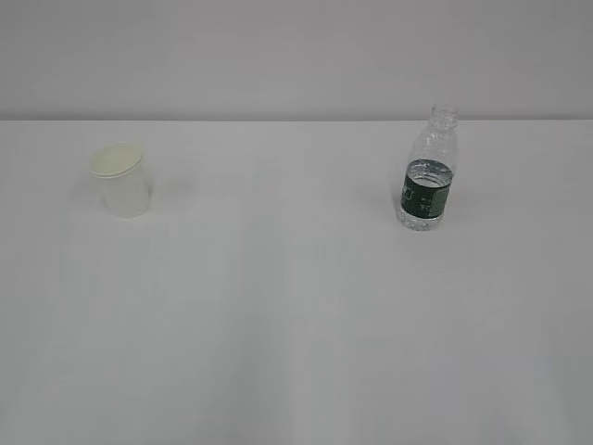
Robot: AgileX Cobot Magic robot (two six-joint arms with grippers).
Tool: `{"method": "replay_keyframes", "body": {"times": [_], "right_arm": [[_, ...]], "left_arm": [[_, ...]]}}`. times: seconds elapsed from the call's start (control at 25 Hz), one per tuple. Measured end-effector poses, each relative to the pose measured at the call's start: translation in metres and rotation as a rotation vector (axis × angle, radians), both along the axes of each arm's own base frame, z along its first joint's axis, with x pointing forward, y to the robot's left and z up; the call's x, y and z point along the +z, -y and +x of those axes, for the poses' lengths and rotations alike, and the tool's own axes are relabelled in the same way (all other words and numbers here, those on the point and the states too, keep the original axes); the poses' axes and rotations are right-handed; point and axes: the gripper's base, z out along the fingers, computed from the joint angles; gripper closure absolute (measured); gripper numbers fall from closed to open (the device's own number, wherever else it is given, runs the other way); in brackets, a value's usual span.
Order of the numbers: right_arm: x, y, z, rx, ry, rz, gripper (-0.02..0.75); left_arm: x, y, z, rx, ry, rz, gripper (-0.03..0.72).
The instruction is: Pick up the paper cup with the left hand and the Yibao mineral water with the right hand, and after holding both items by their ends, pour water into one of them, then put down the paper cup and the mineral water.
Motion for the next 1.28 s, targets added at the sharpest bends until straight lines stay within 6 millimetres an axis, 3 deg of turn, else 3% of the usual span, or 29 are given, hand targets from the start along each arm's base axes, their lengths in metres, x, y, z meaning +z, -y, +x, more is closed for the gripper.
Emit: {"method": "replay_keyframes", "body": {"times": [0.24,0.48,1.28], "right_arm": [[-0.0001,0.0,-0.0001,0.0,-0.001,0.0,0.146],[-0.0001,0.0002,-0.0001,-0.001,-0.001,-0.002,0.146],[-0.0001,0.0002,-0.0001,-0.001,-0.001,-0.002,0.146]], "left_arm": [[0.0,0.0,0.0,0.0,0.0,0.0,0.19],[0.0,0.0,0.0,0.0,0.0,0.0,0.123],[0.0001,0.0,0.0002,0.0,0.002,0.0,0.118]]}}
